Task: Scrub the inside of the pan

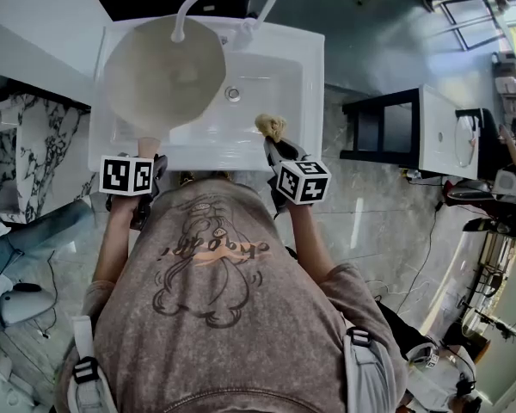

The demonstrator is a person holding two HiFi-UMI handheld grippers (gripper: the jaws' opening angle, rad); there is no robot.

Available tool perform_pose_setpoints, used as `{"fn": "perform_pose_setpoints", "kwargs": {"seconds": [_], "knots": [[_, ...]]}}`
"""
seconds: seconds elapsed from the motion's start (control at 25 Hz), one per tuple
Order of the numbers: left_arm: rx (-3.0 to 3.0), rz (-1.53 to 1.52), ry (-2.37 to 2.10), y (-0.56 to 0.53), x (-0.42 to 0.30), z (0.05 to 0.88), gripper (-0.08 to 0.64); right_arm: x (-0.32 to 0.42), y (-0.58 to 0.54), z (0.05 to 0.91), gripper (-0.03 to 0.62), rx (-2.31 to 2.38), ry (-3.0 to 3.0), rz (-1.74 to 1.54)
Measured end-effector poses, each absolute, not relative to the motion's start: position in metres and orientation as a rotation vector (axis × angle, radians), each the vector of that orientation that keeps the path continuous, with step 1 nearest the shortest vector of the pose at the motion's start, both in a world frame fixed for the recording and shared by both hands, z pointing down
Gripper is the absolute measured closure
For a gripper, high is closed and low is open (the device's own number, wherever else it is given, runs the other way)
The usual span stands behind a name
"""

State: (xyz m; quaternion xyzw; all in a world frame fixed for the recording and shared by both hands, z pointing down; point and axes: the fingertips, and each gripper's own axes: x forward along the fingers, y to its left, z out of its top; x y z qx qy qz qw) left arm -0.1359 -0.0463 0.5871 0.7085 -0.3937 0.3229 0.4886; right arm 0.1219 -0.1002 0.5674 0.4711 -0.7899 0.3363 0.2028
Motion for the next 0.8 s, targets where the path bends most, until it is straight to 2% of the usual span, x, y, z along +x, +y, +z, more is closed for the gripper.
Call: {"fn": "perform_pose_setpoints", "kwargs": {"seconds": [0.8], "knots": [[1.710, 0.777, -0.958, -0.041, -0.135, 0.583, 0.459, 0.107, -0.095, 0.570, 0.554, 1.250, -2.202, 0.921]]}}
